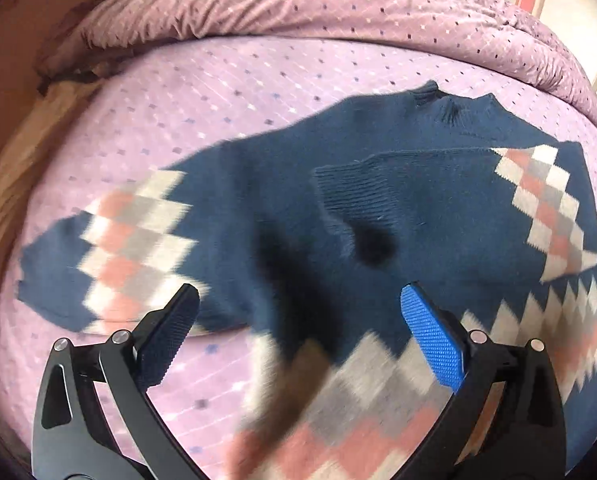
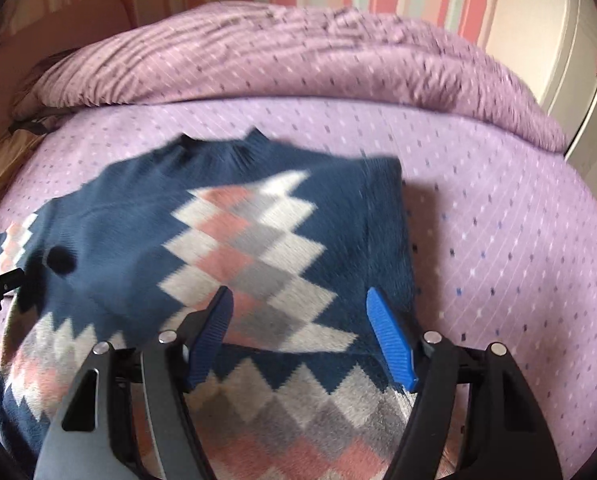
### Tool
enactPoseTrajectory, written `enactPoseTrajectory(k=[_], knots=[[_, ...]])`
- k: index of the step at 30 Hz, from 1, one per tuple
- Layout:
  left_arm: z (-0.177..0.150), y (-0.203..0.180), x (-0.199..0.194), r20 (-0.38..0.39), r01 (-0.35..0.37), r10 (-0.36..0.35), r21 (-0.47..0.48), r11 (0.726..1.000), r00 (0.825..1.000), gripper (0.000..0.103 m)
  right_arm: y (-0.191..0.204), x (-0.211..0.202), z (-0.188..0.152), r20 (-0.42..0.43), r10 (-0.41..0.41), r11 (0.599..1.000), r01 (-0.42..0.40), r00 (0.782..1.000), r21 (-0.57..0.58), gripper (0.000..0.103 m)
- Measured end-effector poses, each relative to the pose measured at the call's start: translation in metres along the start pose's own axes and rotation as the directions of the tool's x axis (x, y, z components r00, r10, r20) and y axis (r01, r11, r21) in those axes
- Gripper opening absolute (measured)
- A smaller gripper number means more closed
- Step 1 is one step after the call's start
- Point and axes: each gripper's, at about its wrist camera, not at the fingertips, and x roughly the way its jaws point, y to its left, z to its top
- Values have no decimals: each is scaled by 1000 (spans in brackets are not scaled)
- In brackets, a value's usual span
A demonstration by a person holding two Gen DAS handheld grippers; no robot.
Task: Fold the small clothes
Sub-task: 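Move the left gripper to the other sleeve cuff and grasp it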
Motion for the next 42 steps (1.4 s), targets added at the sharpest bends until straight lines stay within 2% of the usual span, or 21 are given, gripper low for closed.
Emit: enactPoseTrajectory(k=[2,6,9,14,18,25,31,33,36,42], knots=[[-4,11,-10,24,-35,35,10,999,999,100,11,-11,4,12,-11,1000,11,1000,-21,81],[-18,47,-30,44,-65,65,-8,998,997,100,34,-36,14,48,-3,999,5,999,-40,81],[-26,74,-37,33,-76,77,-41,996,996,100,52,-49,20,36,34,999,-33,999,-33,81],[-41,122,-44,30,-94,98,-114,989,995,100,81,-81,23,25,155,988,-155,988,7,81],[-50,161,-41,15,-137,141,-140,981,990,100,110,-100,18,18,178,984,-178,984,-21,81],[-62,239,-14,-28,-122,118,-254,960,993,100,167,-114,11,16,176,981,-173,984,-91,81],[-66,301,23,-11,-83,83,-319,944,996,100,199,-96,16,3,171,981,-170,985,-94,81],[-68,315,39,-22,-60,56,-338,939,998,100,207,-89,16,1,163,982,-162,987,-100,81],[-70,329,53,-15,-61,60,-349,935,998,100,218,-78,17,-4,156,982,-155,988,-108,81],[-75,349,63,48,52,-35,-407,912,998,84,227,-61,17,-19,144,982,-145,989,-118,81]])
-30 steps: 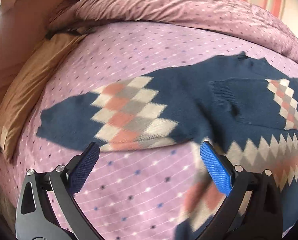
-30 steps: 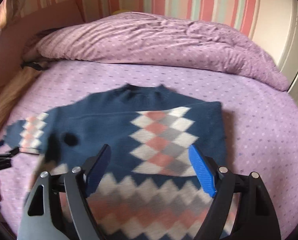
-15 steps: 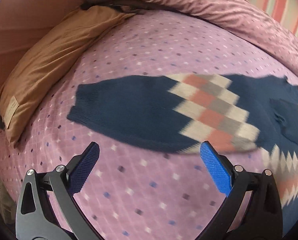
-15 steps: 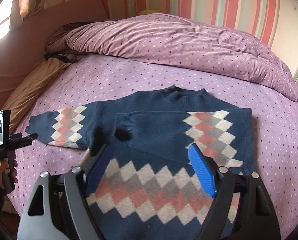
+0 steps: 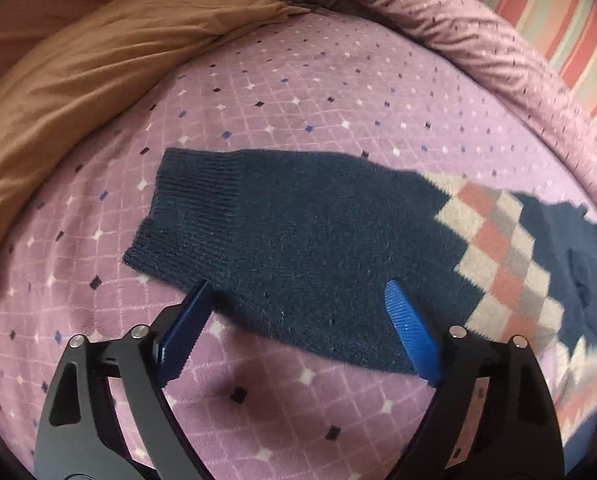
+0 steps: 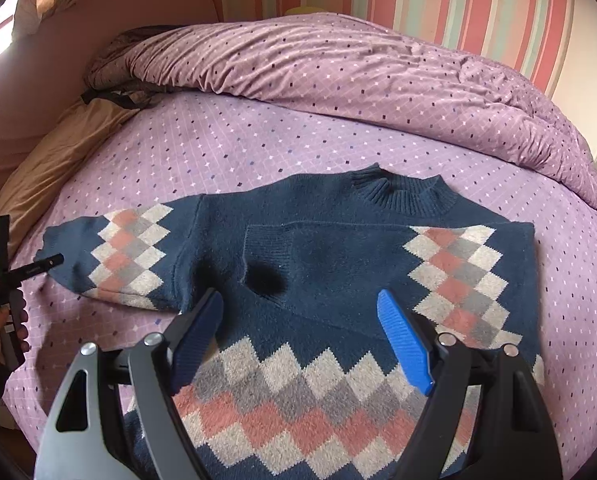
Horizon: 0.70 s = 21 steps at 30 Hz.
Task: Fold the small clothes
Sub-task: 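Move the left gripper to the other sleeve cuff and grasp it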
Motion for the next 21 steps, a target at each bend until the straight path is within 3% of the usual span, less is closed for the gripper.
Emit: enactPoseTrajectory(k=[2,7,8,11,13,15,21], knots=[[1,3,-1,14,9,-9,-12,1000,1000,77,0,4,-1,-5,-4,1000,4,1000,-10,81],[6,8,9,-7,-3,3,-21,1000,1000,39,-6,8,-4,-15,-22,1000,21,1000,-16,81],[7,10,10,-14,-5,4,-32,999,1000,37,-8,8,-5,-20,-25,1000,24,1000,-14,81],[2,19,-6,-3,2,-2,-70,998,1000,40,-11,6,-6,-19,-29,1000,28,999,-13,81],[-3,27,-17,18,-23,25,-88,996,1000,65,-12,6,-7,-20,-34,999,33,999,-18,81],[-8,37,-22,37,-59,64,-105,993,997,80,-14,8,-9,-27,-37,999,36,999,-19,81],[-7,62,-8,24,-50,55,-177,983,998,83,-12,10,-12,-27,-52,998,51,998,-37,81]])
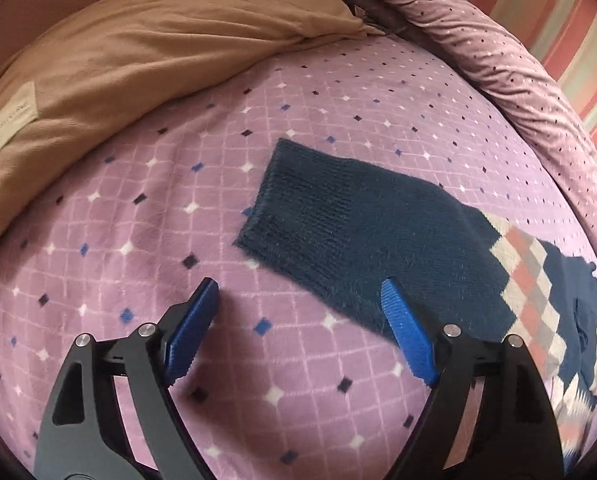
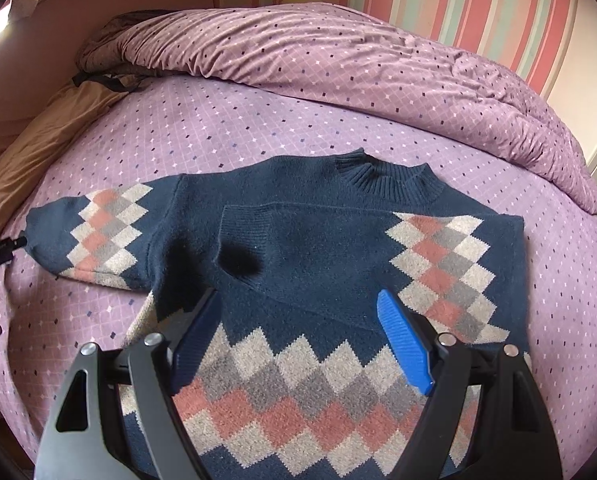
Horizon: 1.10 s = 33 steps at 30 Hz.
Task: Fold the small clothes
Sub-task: 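Move the left gripper to the other sleeve cuff and grasp it, then carry the sleeve across the body with the left gripper and release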
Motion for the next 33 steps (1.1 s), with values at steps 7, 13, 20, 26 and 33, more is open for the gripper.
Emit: enactPoseTrajectory(k=[7,13,20,26,33], knots=[[13,-9,21,21,-4,4,-6,1000,1000,80,6,-1,1,2,-11,999,11,1000,-32,81],[14,-4,19,34,-62,62,1,998,998,27,-4,2,0,-6,-22,1000,22,1000,-16,81],[21,-11,3,41,-20,18,45,999,999,8,-19,2,-5,-14,-35,999,35,999,2,81],[23,-74,-33,93,20,-40,203,979,995,8,-38,-2,-6,-5,-37,999,37,999,24,81],[-3,-197,-82,63,193,-230,361,912,971,8,-83,-11,-5,6,-51,996,50,999,78,81]])
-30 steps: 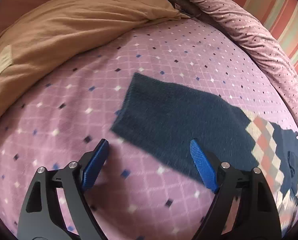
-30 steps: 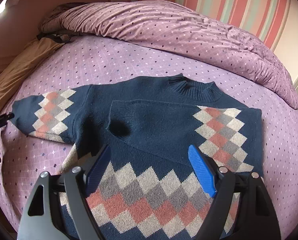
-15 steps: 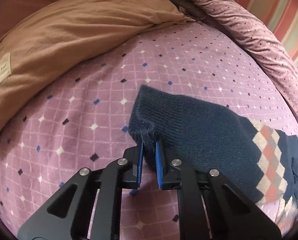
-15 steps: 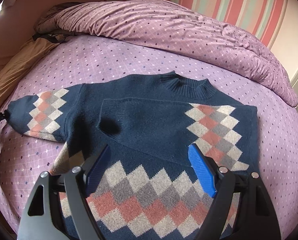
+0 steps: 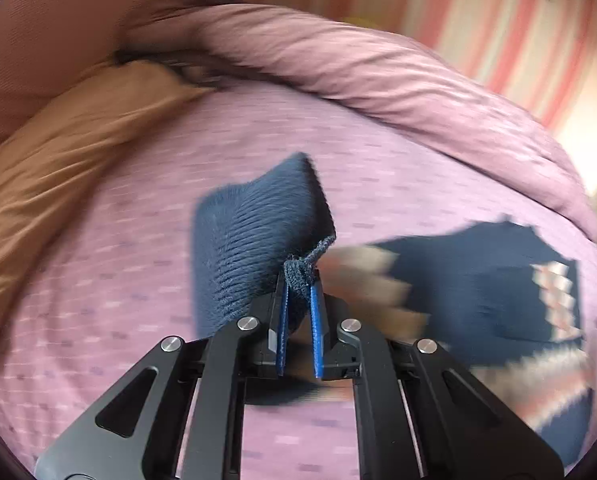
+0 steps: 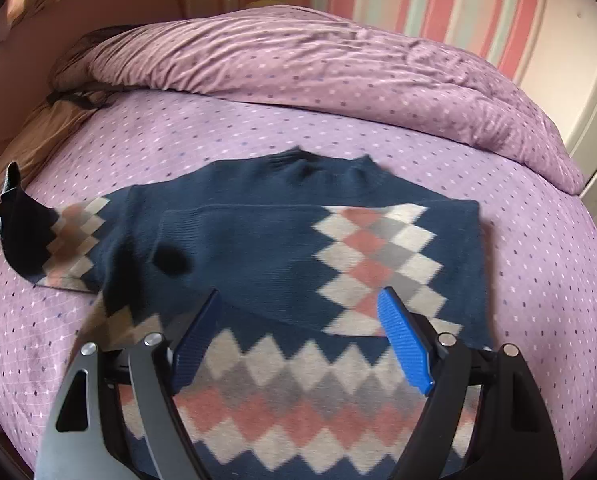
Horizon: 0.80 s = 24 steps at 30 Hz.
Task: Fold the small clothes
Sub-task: 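Carry the sleeve across the body with the left gripper and release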
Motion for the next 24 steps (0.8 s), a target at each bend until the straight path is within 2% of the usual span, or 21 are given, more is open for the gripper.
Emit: enactPoseTrajectory(k=[4,8,11,14,20,24], knots=[[-3,-86,6,-49,107,-103,77,991,993,8,-33,-6,3,13,-16,1000,16,1000,18,81],[-12,-158,22,-104,200,-193,59,978,976,8,-62,-10,3,21,-50,999,50,999,7,81],[-19,-221,32,-127,272,-263,52,961,956,8,-89,-10,-1,18,-59,998,59,998,26,81],[-25,-271,40,-150,316,-305,57,947,941,8,-117,-6,-6,12,-71,996,70,997,51,81],[-45,-375,59,-200,410,-393,50,911,897,8,-170,1,-21,-6,-98,992,98,995,82,81],[-60,-433,68,-232,476,-454,45,878,860,8,-202,2,-28,-16,-112,988,113,994,102,80]])
